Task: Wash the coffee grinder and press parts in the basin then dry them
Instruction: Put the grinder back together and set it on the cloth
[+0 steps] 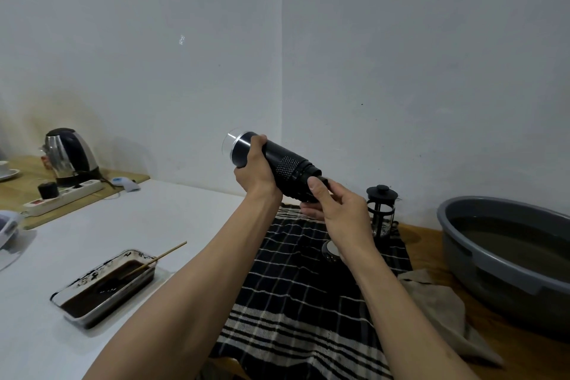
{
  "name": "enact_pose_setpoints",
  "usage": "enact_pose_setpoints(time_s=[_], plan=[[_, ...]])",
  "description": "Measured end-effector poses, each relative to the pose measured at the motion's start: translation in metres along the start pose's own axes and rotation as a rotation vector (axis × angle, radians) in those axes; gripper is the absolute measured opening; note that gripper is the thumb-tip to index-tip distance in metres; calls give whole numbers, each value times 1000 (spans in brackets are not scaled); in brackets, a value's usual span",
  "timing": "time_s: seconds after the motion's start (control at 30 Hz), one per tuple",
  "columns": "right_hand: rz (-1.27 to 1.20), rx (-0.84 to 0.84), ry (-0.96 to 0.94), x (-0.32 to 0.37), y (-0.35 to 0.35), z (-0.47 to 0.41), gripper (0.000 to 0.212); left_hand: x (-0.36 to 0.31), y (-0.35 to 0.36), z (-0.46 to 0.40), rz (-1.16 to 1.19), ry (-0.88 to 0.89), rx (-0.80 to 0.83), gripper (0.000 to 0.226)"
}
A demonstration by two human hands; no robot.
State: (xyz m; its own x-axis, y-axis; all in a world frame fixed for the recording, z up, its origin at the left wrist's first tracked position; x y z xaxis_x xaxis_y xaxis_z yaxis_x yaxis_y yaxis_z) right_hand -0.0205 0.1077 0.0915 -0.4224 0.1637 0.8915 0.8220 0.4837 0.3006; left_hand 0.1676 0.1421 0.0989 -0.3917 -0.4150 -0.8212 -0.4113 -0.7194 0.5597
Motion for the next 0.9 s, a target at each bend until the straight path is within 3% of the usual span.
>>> enact_pose_setpoints(time_s=[0.13, 0.3, 0.43, 0.57, 0.7, 0.8, 0.9], plan=[[-43, 0, -36, 0, 1, 4, 41, -4, 3, 1, -17, 29, 47, 52], [115, -64, -241, 13, -5, 13, 57, -15, 7, -1, -66, -9, 32, 51], [149, -50, -264, 18, -1, 12, 56, -13, 3, -1, -48, -16, 32, 51], [125, -101, -165, 10, -1, 11, 35, -12, 4, -2, -19, 28, 71, 51], [53, -67, 44, -1, 8, 8, 47, -18, 4, -6, -9, 91, 105, 51], [81, -31, 70, 1, 10, 7, 46, -17, 2, -7, -10, 66, 84, 43], [176, -6, 113, 0, 12, 7, 49, -18, -1, -8, -7, 81, 78, 54]])
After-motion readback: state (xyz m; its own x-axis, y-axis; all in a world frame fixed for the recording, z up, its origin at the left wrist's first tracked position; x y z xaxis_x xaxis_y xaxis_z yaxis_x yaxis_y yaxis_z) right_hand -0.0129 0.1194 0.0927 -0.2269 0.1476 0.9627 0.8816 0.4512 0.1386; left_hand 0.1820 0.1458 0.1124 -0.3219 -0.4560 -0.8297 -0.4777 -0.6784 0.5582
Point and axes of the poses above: each hand's wrist, its own z-axis away from the middle knuckle, its own y-axis out of the palm, x = y × z, the point moved 10 cm from there along -z, towards the middle knuckle, and after that the axes turned 10 degrees about -z, right-handed, at the moved point
